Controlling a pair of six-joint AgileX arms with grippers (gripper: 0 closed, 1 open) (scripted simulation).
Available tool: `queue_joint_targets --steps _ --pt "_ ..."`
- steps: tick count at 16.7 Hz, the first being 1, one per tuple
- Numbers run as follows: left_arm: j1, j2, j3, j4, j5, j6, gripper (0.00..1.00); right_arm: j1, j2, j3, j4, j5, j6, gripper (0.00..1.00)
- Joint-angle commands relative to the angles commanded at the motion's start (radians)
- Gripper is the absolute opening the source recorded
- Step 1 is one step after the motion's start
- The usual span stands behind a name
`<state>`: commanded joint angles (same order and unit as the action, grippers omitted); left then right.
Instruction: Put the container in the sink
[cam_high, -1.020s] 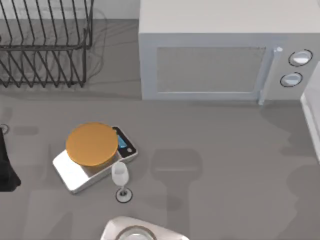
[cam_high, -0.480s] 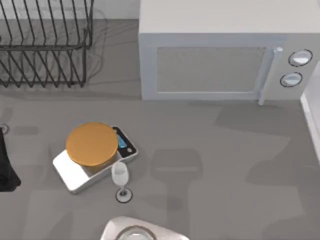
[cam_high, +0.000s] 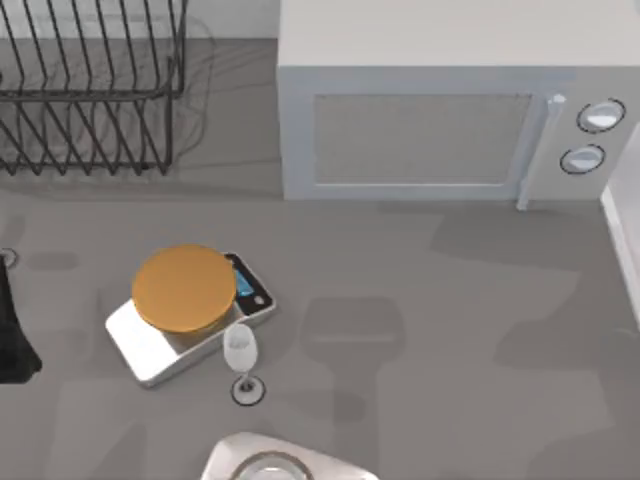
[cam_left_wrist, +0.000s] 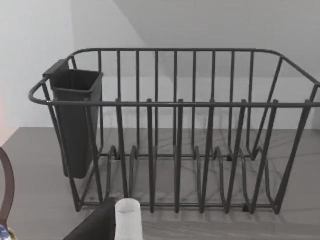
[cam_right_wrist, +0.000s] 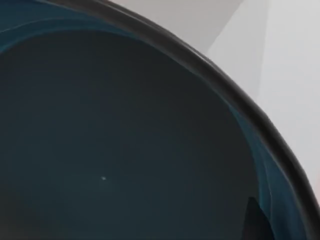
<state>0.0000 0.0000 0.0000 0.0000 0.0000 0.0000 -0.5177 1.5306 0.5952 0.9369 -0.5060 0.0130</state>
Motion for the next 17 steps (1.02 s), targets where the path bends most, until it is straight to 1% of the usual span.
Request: queue_joint_targets --steps 3,8,12,17 --pt "0.0 0.0 0.0 0.0 0.0 0.0 1.0 0.003 0.096 -0.007 0.103 -0.009 -0.004 0.0" --pt "0.0 0.0 0.0 0.0 0.0 0.0 1.0 0.001 0.294 -0.033 0.347 -0.013 -0.011 0.0" --pt "0.0 0.0 0.0 0.0 0.0 0.0 1.0 -0.009 0.462 -0.063 0.528 0.001 -0.02 0.0" --pt "0.0 0.0 0.0 0.0 0.0 0.0 1.0 -0.009 0.639 -0.1 0.743 0.01 0.001 0.0"
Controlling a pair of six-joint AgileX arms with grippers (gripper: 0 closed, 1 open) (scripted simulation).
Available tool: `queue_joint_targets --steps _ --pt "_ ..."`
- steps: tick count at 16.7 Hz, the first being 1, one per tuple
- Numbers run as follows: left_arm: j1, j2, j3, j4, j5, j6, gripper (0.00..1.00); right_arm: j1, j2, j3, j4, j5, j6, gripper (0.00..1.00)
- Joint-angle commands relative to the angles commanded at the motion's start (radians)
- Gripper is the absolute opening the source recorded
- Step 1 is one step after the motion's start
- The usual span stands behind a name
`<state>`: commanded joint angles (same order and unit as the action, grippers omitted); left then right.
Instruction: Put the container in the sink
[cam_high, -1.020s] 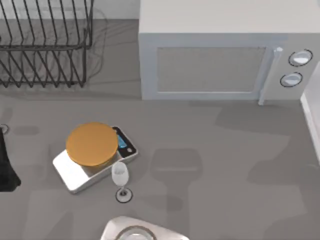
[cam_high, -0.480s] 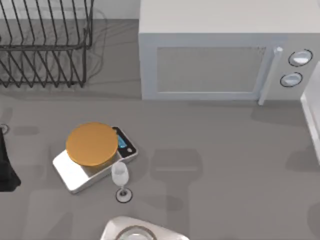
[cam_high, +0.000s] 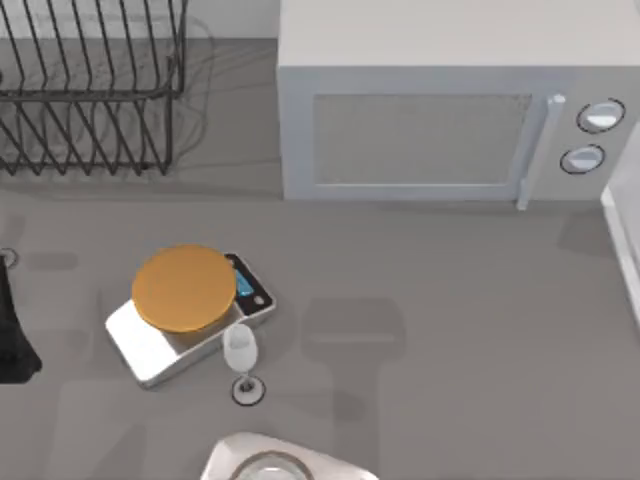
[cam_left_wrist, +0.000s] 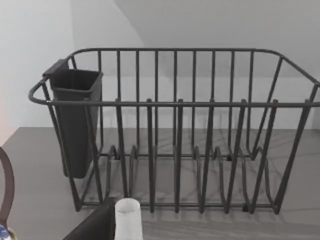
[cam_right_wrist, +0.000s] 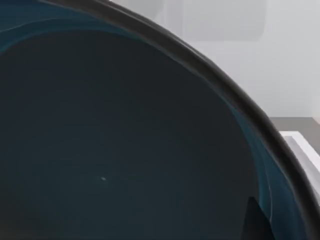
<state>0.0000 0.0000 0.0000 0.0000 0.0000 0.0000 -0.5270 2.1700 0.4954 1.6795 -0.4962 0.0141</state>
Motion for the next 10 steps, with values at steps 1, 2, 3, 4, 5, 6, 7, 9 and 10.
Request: queue_joint_targets --steps 1,2,3,4,5,6,7,9,10 --pt "0.0 0.0 0.0 0.0 0.0 0.0 1.0 0.0 0.023 -0.004 0.029 0.002 0.001 0.0" --pt "0.0 0.0 0.0 0.0 0.0 0.0 1.0 0.0 0.04 -0.006 0.047 0.003 0.001 0.0" --pt "0.0 0.0 0.0 0.0 0.0 0.0 1.0 -0.001 0.046 -0.006 0.055 0.004 0.0 0.0" --pt "0.0 0.0 0.0 0.0 0.0 0.0 1.0 -0.001 0.046 -0.006 0.055 0.004 0.0 0.0" --pt "0.0 0.0 0.0 0.0 0.0 0.0 1.0 -0.001 0.046 -0.006 0.055 0.004 0.0 0.0" --pt "0.0 0.0 0.0 0.0 0.0 0.0 1.0 -0.001 0.046 -0.006 0.055 0.004 0.0 0.0" --pt "0.0 0.0 0.0 0.0 0.0 0.0 1.0 -0.001 0.046 -0.006 0.055 0.004 0.0 0.0" --pt "0.0 0.0 0.0 0.0 0.0 0.0 1.0 -0.001 0.046 -0.006 0.055 0.004 0.0 0.15" --pt "0.0 0.0 0.0 0.0 0.0 0.0 1.0 -0.001 0.046 -0.006 0.055 0.004 0.0 0.23"
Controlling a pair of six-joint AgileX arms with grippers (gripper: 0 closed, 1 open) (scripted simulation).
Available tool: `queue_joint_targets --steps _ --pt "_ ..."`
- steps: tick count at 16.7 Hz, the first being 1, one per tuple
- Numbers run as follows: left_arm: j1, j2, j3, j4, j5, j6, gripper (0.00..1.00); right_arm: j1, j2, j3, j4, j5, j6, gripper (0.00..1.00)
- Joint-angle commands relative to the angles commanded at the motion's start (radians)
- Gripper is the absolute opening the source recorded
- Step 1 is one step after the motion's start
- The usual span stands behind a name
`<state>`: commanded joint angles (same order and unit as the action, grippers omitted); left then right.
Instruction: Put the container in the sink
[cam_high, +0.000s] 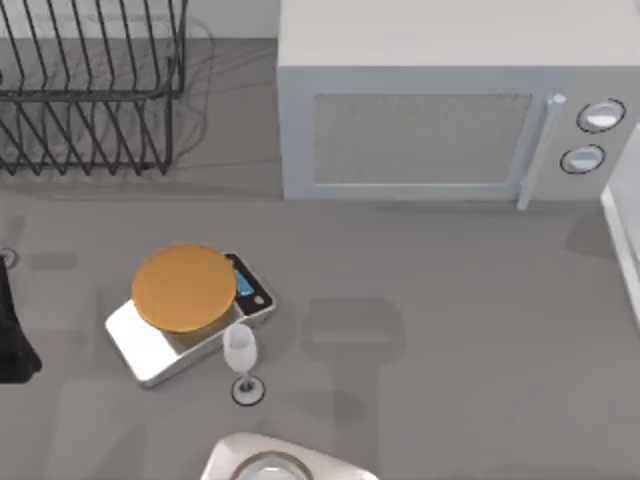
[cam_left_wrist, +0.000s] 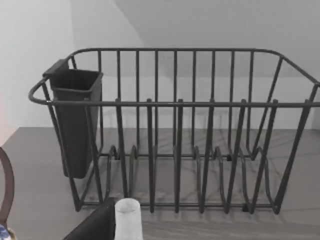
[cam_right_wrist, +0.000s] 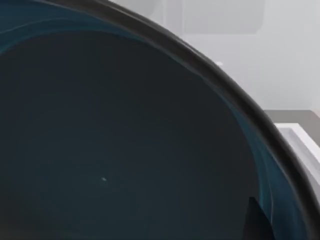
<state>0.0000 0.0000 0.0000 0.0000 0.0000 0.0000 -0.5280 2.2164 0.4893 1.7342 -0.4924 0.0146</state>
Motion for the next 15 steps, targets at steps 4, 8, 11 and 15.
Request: queue_joint_targets --steps 4,8,11,15 --pt "0.0 0.0 0.0 0.0 0.0 0.0 1.0 0.0 0.0 0.0 0.0 0.0 0.0 0.53" --pt "0.0 0.0 0.0 0.0 0.0 0.0 1.0 0.0 0.0 0.0 0.0 0.0 0.0 0.83" --pt "0.0 0.0 0.0 0.0 0.0 0.0 1.0 0.0 0.0 0.0 0.0 0.0 0.0 1.0" --pt "0.0 0.0 0.0 0.0 0.0 0.0 1.0 0.0 0.0 0.0 0.0 0.0 0.0 1.0"
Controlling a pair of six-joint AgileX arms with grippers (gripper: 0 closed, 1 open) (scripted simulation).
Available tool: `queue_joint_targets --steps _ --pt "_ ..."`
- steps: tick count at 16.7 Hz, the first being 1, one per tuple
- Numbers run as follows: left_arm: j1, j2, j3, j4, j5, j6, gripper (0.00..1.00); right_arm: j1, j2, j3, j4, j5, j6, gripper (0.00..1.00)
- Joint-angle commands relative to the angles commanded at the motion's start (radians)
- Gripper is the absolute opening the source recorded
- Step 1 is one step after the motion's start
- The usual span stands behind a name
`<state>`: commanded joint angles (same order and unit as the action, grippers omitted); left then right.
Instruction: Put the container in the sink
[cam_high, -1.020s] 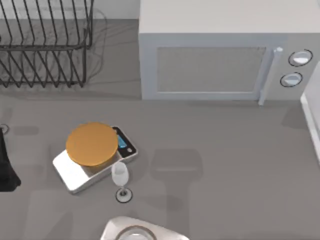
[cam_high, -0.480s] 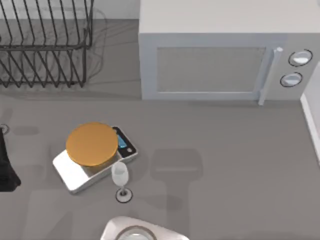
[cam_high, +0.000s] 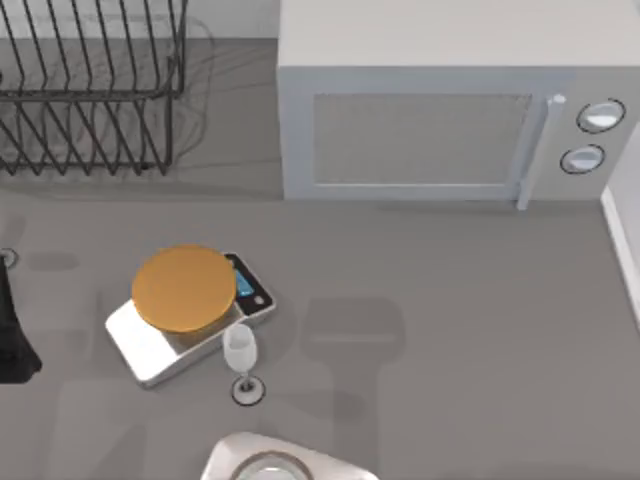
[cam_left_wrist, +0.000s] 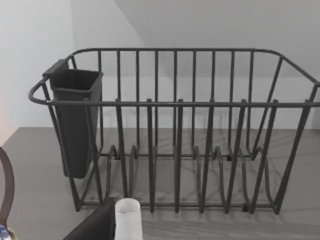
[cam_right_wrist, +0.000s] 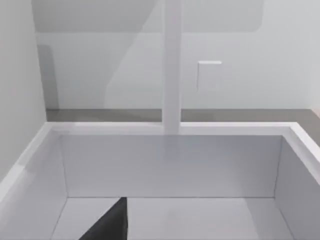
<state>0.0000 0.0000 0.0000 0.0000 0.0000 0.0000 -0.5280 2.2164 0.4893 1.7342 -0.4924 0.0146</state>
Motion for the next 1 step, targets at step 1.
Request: queue_joint_targets --steps 1 --pt "0.0 0.0 0.0 0.0 0.0 0.0 1.0 0.0 0.0 0.0 0.0 0.0 0.0 1.0"
